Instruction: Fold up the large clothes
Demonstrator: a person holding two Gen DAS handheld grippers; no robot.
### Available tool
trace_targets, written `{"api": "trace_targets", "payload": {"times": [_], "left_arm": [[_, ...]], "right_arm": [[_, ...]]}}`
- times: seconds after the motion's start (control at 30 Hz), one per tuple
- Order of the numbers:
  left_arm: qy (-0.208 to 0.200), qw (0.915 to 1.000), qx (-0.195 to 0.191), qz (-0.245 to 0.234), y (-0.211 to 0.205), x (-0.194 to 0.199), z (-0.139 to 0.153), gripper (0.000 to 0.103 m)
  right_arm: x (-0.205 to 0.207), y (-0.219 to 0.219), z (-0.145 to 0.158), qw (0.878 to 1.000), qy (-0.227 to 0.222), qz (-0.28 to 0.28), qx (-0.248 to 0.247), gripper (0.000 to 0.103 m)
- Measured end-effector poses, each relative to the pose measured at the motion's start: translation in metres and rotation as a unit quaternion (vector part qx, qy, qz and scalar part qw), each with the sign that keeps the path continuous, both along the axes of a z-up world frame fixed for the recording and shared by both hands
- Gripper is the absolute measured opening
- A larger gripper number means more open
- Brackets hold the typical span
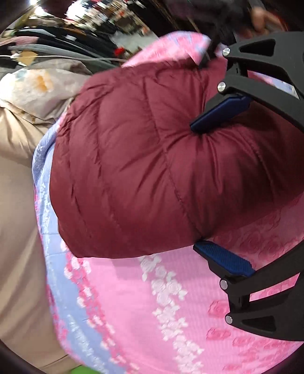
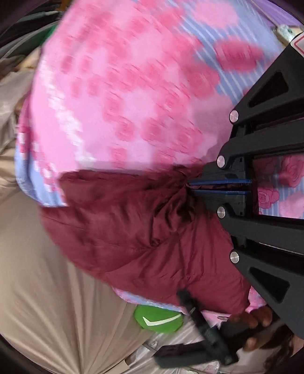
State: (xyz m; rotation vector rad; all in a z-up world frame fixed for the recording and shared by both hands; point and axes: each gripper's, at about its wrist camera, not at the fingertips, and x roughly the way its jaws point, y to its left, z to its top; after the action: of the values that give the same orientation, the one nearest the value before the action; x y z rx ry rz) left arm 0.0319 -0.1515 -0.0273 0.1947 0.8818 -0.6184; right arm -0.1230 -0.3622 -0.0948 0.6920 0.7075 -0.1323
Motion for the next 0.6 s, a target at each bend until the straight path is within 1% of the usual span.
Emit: {"api": "trace_targets", "payload": {"times": [0.03, 0.07, 0.1, 0.17, 0.23, 0.3, 0.37, 0.4, 0.43, 0.47, 0.5, 0.53, 0.57, 0.6], "left_arm": [[-0.001, 1.0, 0.001, 0.004, 0.0, 0.0, -0.002, 0.093], [0.0, 1.0, 0.001, 0.006, 0.0, 0.001, -0.002, 0.093], [0.004, 1.0, -0.001, 0.008, 0.0, 0.002, -0.004, 0.094], [0.011, 0.9998, -0.007, 0.012, 0.002, 0.004, -0.005, 0.094], [0.017, 0.9997, -0.01, 0.014, 0.002, 0.005, -0.005, 0.095], [0.018, 0.9997, -0.01, 0.014, 0.002, 0.006, -0.005, 0.095], [0.019, 0.9997, -0.009, 0.015, 0.002, 0.006, -0.005, 0.095], [0.019, 0.9997, -0.009, 0.016, 0.001, 0.006, -0.005, 0.095], [0.018, 0.9997, -0.008, 0.016, 0.0, 0.005, -0.004, 0.095], [0.016, 0.9997, -0.009, 0.017, 0.0, 0.005, -0.004, 0.095], [0.015, 0.9997, -0.011, 0.017, 0.0, 0.006, -0.004, 0.096], [0.017, 0.9996, -0.017, 0.014, -0.001, 0.006, -0.003, 0.097], [0.019, 0.9995, -0.023, 0.011, -0.001, 0.007, -0.003, 0.097], [0.018, 0.9995, -0.022, 0.013, -0.004, 0.008, -0.003, 0.098]], "right_arm": [[-0.004, -0.006, 0.015, 1.0, -0.008, -0.01, -0.01, 0.013], [-0.007, -0.009, 0.03, 0.999, -0.021, -0.019, -0.025, 0.013], [-0.008, -0.011, 0.051, 0.998, -0.045, -0.026, -0.044, 0.013], [-0.002, -0.012, 0.083, 0.994, -0.079, -0.015, -0.07, 0.013], [0.017, -0.01, 0.105, 0.991, -0.102, 0.007, -0.092, 0.013], [0.051, -0.009, 0.112, 0.988, -0.103, 0.031, -0.109, 0.013], [0.09, -0.011, 0.105, 0.989, -0.079, 0.05, -0.118, 0.014], [0.117, -0.016, 0.095, 0.99, -0.061, 0.066, -0.109, 0.014], [0.129, -0.02, 0.087, 0.991, -0.05, 0.066, -0.105, 0.013], [0.152, -0.026, 0.069, 0.993, -0.018, 0.071, -0.097, 0.011], [0.177, -0.033, 0.042, 0.992, 0.034, 0.078, -0.09, 0.0], [0.187, -0.037, 0.028, 0.992, 0.056, 0.078, -0.086, 0.0], [0.2, -0.045, 0.004, 0.992, 0.074, 0.08, -0.057, 0.0], [0.204, -0.051, -0.005, 0.994, 0.072, 0.079, -0.026, 0.0]]}}
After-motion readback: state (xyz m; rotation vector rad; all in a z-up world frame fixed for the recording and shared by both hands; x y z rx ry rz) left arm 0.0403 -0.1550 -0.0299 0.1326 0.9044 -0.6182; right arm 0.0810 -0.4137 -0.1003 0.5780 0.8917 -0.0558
